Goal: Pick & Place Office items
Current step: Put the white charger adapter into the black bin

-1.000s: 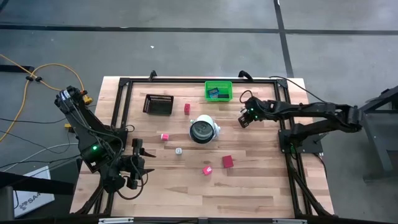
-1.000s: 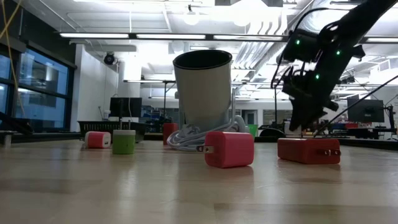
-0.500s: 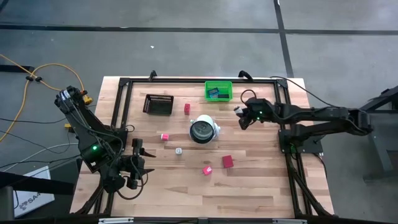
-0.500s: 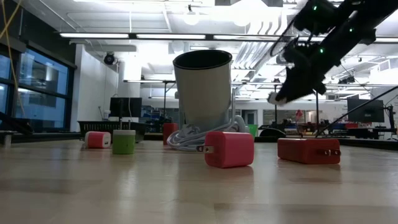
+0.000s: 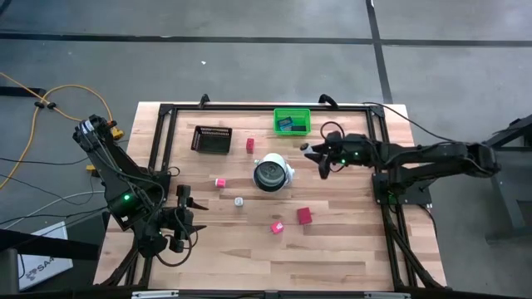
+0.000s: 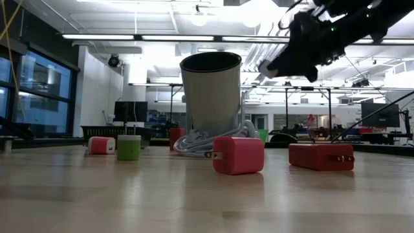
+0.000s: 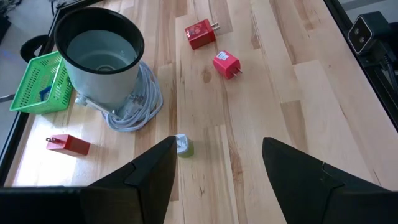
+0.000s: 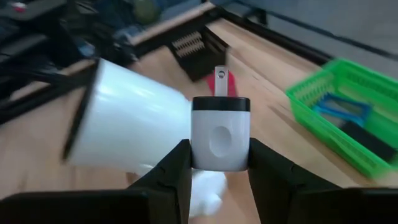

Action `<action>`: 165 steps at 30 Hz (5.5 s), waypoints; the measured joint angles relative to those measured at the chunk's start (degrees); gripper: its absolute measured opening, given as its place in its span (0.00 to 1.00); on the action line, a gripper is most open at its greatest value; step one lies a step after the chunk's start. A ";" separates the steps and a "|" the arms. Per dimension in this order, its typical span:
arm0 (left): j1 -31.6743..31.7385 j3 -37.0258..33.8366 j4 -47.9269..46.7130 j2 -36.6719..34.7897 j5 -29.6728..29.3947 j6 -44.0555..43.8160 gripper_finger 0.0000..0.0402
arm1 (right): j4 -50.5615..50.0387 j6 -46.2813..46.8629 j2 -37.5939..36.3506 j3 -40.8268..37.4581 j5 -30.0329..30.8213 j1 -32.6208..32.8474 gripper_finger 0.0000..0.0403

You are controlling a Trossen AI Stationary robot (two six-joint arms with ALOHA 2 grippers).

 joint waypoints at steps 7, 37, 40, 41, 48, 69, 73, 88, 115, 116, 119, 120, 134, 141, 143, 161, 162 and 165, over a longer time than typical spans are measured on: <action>0.01 0.00 0.01 -0.01 -0.01 0.00 0.57 | 5.63 -2.73 0.00 0.00 -1.80 3.17 0.28; 0.00 0.00 0.00 0.00 0.00 0.00 0.57 | 15.25 -15.97 19.22 19.50 -6.10 12.87 0.28; 0.00 0.00 0.00 0.00 -0.02 0.00 0.57 | 14.92 -17.22 23.28 22.96 -6.20 13.69 0.28; 0.01 0.00 0.01 0.00 -0.02 0.00 0.57 | 15.00 -17.40 24.61 24.24 -6.21 14.03 0.28; 0.02 0.00 0.00 0.00 -0.02 0.00 0.57 | 15.19 -20.61 28.75 29.54 -6.10 16.05 0.28; 0.01 0.00 0.01 0.00 -0.01 0.00 0.57 | 14.92 -21.77 28.81 29.97 -9.25 16.70 0.28; 0.00 0.00 0.00 0.00 -0.28 0.01 0.57 | 14.90 -21.75 28.81 29.97 -9.25 16.70 0.28; 0.00 0.00 4.62 -0.01 -1.79 0.01 0.57 | 14.90 -21.75 28.81 29.97 -9.29 16.70 0.29; 20.33 0.00 45.64 3.50 -0.76 33.96 0.57 | 20.76 -26.45 28.81 29.97 -10.49 20.03 0.29; 20.33 0.00 46.12 3.50 -0.98 34.64 0.57 | 20.93 -26.69 28.81 29.97 -10.60 20.02 0.29; 20.35 0.00 48.01 3.50 -1.21 35.92 0.57 | 21.85 -27.79 28.81 29.97 -10.67 20.02 0.28; 20.39 0.00 48.59 3.50 -1.23 36.05 0.57 | 22.19 -27.98 28.81 29.97 -10.69 20.02 0.28; 24.02 0.00 52.89 3.50 2.79 37.87 0.57 | 25.17 -30.80 28.81 29.97 -12.14 20.35 0.28; 24.02 0.00 53.83 3.50 4.27 38.84 0.57 | 25.71 -31.97 28.81 29.97 -12.04 20.35 0.28; 24.02 0.00 53.92 3.50 5.46 38.63 0.57 | 26.03 -32.21 28.81 29.97 -12.04 20.35 0.28; 27.27 0.00 58.21 4.50 9.29 40.97 0.57 | 27.19 -32.41 28.81 29.94 -12.37 20.33 0.28; 27.34 0.00 58.73 4.69 9.37 41.44 0.57 | 27.29 -32.41 28.81 29.94 -12.48 20.35 0.28; 27.36 0.00 59.79 5.09 10.81 42.26 0.57 | 27.24 -32.50 28.79 29.94 -12.61 20.39 0.28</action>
